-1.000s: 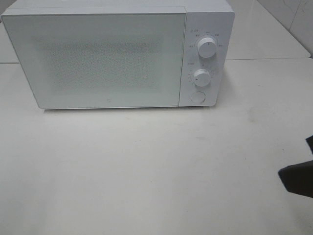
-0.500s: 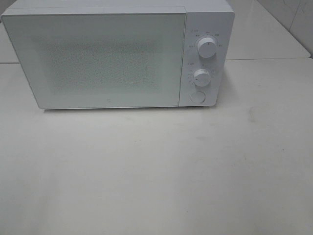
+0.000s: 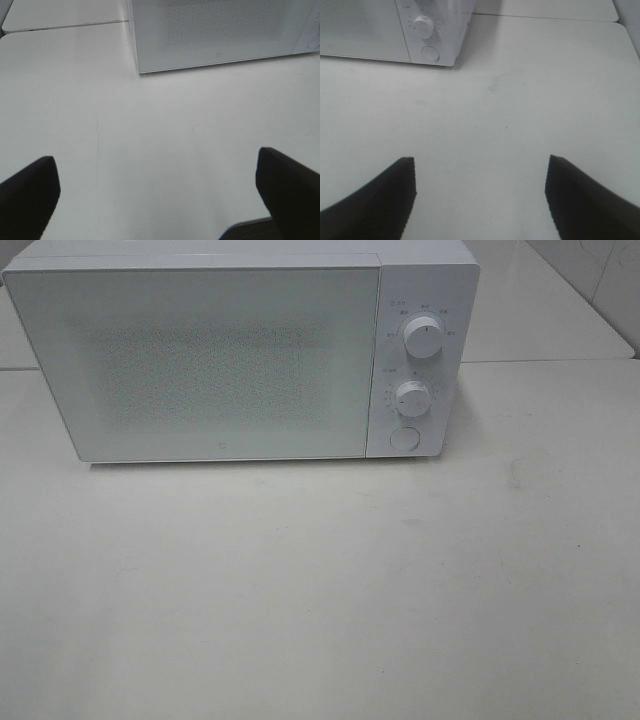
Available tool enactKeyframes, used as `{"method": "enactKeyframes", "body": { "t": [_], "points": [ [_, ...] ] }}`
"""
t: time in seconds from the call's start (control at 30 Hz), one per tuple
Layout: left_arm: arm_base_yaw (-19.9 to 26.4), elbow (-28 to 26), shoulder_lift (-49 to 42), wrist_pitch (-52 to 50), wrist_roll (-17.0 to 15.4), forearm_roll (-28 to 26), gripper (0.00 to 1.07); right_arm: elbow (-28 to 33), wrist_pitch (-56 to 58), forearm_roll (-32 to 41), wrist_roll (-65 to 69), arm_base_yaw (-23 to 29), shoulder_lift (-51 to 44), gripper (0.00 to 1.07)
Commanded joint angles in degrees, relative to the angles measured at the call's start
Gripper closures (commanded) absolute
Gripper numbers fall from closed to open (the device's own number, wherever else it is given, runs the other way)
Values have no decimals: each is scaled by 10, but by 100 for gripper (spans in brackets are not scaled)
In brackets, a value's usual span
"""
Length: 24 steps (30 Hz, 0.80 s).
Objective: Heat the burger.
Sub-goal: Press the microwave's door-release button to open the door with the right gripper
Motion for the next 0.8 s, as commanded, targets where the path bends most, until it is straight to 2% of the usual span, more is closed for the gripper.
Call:
{"method": "enactKeyframes", "body": {
  "t": [0.03, 0.6, 0.8],
  "points": [
    [-2, 1, -11, -9, -5, -3, 7, 3, 0, -13, 10, -12, -26, 35],
    [-2, 1, -10, -9, -5, -1, 7, 3, -1, -18, 16, -13, -25, 35],
    [-2, 1, -10, -9, -5, -1, 7, -23, -17, -16, 16, -13, 4, 35]
  ]
}}
